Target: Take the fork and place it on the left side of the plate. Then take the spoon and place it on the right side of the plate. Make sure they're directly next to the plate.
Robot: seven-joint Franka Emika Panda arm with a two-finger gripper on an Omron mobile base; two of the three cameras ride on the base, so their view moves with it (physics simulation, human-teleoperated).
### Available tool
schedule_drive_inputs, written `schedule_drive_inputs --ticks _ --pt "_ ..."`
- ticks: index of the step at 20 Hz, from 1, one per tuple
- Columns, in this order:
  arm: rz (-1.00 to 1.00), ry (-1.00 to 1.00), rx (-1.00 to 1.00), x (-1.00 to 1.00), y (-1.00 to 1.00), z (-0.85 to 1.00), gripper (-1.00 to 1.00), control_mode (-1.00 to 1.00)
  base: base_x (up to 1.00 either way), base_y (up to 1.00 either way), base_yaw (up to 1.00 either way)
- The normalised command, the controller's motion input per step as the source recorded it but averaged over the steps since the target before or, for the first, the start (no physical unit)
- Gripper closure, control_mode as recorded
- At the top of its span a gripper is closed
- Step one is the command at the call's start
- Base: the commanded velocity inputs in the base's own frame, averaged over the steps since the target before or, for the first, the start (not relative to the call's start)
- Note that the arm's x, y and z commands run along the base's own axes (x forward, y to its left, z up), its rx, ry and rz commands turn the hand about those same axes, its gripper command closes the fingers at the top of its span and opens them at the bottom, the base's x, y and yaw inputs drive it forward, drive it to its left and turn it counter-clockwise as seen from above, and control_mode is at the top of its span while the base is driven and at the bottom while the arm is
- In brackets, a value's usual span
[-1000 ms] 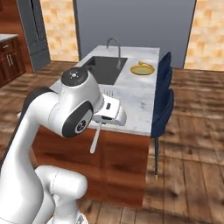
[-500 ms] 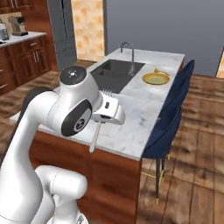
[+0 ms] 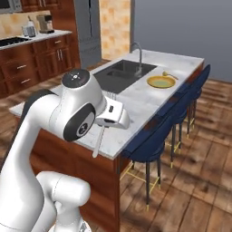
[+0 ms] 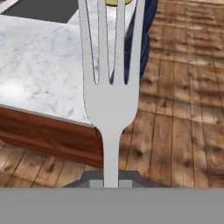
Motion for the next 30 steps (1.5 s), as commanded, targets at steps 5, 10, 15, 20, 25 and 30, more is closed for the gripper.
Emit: schedule_drive_inputs --ticks 5,10,15,20,25,30 --pt "0.0 0.0 0.0 0.0 0.0 0.0 1.0 1.0 0.0 -0.86 0.34" --pt "0.0 0.0 0.0 0.0 0.0 0.0 1.0 1.0 0.0 -0.87 0.34" --pt "0.0 0.0 0.0 0.0 0.0 0.0 1.0 1.0 0.01 -0.82 0.36" --pt "0.0 0.0 0.0 0.0 0.0 0.0 1.0 1.0 0.11 -0.78 0.37" --pt "0.0 0.0 0.0 0.0 0.0 0.0 1.0 1.0 0.22 -0.77 0.36" --pt "0.0 0.0 0.0 0.0 0.0 0.0 1.0 1.0 0.29 -0.76 0.35"
